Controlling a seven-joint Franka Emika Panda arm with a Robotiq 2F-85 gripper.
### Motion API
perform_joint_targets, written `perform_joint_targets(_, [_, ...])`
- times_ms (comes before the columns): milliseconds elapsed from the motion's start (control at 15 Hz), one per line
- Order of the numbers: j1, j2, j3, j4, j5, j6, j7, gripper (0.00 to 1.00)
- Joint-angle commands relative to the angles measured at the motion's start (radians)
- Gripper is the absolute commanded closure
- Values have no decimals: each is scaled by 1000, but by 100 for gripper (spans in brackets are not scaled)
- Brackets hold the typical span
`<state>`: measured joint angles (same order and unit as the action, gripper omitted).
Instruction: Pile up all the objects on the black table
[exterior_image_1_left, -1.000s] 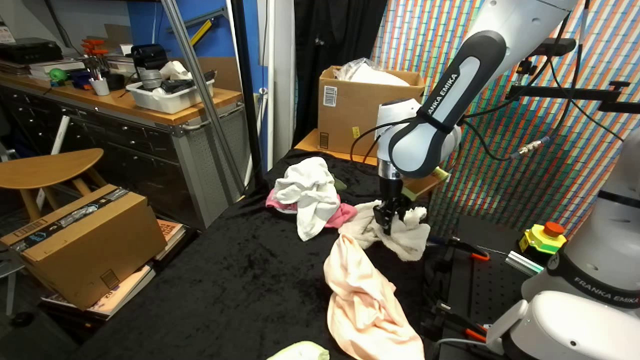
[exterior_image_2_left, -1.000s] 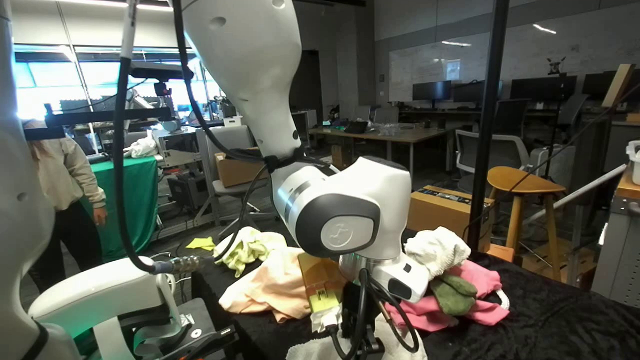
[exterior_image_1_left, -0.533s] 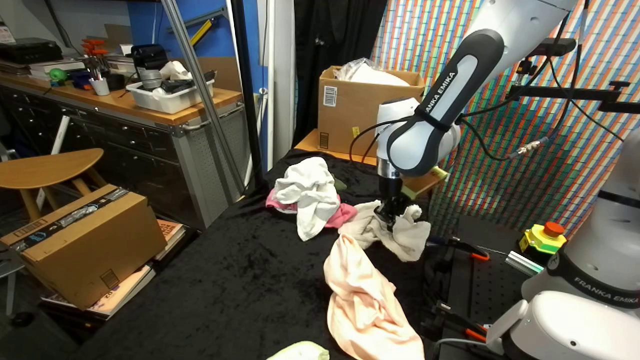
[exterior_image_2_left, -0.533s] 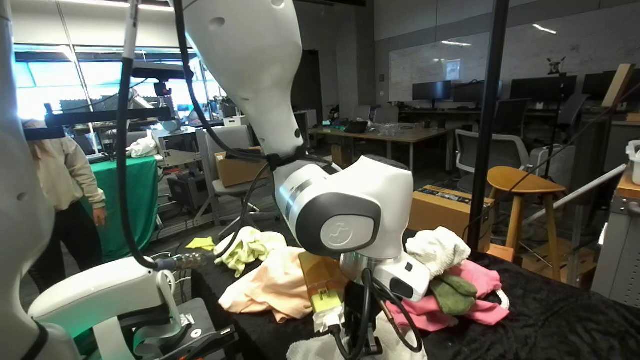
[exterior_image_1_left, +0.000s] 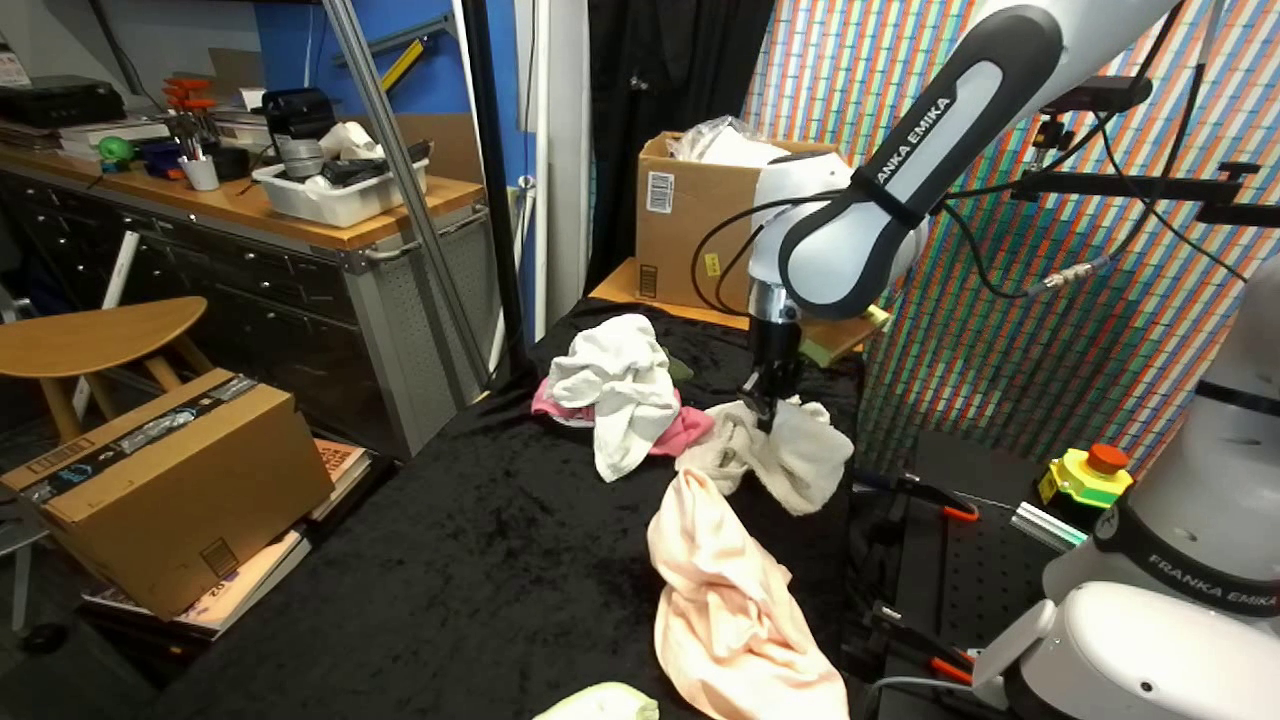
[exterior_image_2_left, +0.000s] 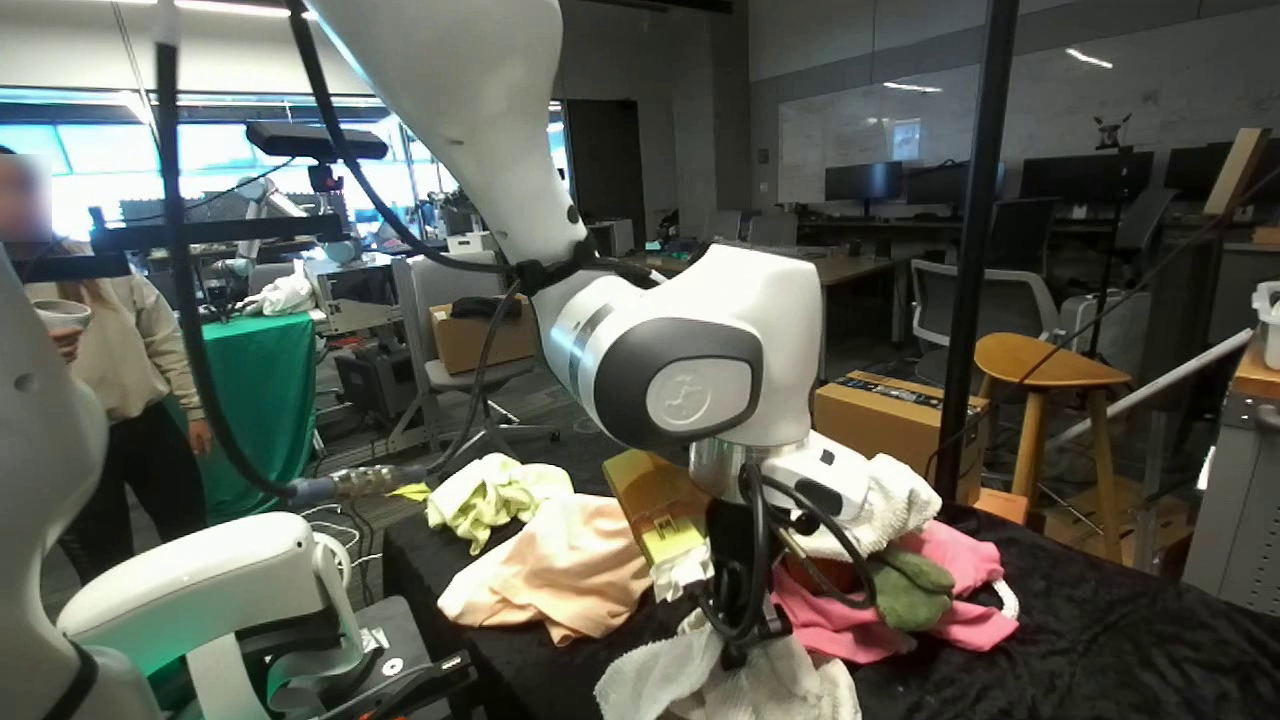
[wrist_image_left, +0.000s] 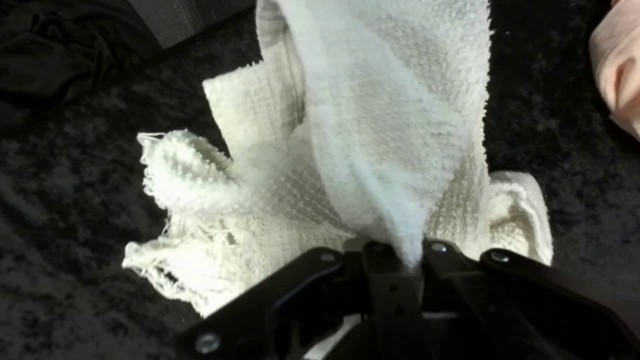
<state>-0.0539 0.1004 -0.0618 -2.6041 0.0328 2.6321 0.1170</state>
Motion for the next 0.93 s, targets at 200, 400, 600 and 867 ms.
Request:
perform_joint_targets(200, [15,-206,21,-6,-78,-1,117,92])
perform_joint_targets(400, [12,-238,48,18,-69,23,179,93])
perform_joint_targets(600, [2,-229,77,53,-86,58,282,93])
perform_joint_targets(867, [4,-207,101,96,-80,112,395,93])
